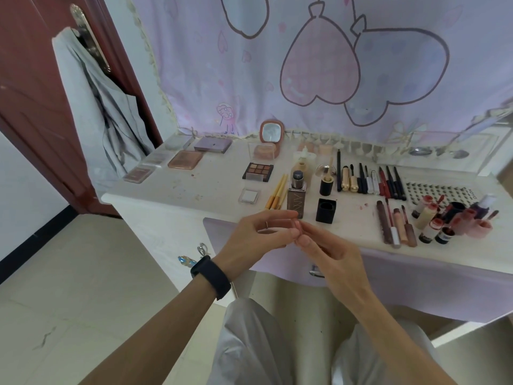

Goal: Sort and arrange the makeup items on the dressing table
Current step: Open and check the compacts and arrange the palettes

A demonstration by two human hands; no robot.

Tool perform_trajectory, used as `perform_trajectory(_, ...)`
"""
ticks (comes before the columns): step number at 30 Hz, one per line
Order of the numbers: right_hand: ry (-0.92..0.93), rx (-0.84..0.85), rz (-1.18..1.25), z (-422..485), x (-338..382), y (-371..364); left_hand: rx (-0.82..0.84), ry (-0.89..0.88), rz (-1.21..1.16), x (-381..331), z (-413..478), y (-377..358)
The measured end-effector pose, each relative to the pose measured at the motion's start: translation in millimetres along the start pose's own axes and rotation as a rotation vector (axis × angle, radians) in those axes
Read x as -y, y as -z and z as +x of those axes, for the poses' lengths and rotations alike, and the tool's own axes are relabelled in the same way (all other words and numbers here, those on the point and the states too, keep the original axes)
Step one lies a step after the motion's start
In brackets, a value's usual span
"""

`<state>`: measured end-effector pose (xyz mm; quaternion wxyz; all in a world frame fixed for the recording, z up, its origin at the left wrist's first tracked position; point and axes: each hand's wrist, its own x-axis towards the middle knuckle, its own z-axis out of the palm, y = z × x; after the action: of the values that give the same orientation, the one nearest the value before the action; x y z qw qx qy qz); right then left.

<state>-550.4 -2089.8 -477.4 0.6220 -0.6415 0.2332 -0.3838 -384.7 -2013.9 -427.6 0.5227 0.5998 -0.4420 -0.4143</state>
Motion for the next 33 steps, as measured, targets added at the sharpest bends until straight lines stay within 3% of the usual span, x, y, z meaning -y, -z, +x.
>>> perform_trajectory(5, 0.061, -0.033, -0.084, -6.6, -2.8, -1.2, -0.036, -0.059, 0.016, 0.2, 0.0, -8.2)
perform_trajectory(9, 0.122, -0.155, -0.177, -10.7, -3.3, -9.6, -0.067, -0.086, -0.027, 4.6, -2.5, -14.4)
perform_trajectory(13, 0.094, -0.215, -0.196, -10.2, 2.4, -13.2, -0.081, -0.046, -0.139, 9.7, -1.8, -16.1)
perform_trajectory(18, -0.16, -0.227, 0.009, -2.4, 11.5, -4.5, 0.042, 0.133, -0.509, 15.3, -0.4, -3.3)
perform_trajectory(24, -0.334, -0.176, 0.207, 2.3, 15.0, -2.7, 0.059, 0.201, -0.596, 27.1, 0.6, 14.1)
perform_trajectory(29, -0.403, -0.209, 0.239, 2.5, 7.8, -9.3, 0.066, 0.247, -0.418, 25.1, -0.7, 28.3)
perform_trajectory(33, -0.419, -0.178, 0.183, 5.0, 5.2, -19.8, 0.133, 0.132, 0.271, 12.2, -2.0, 38.4)
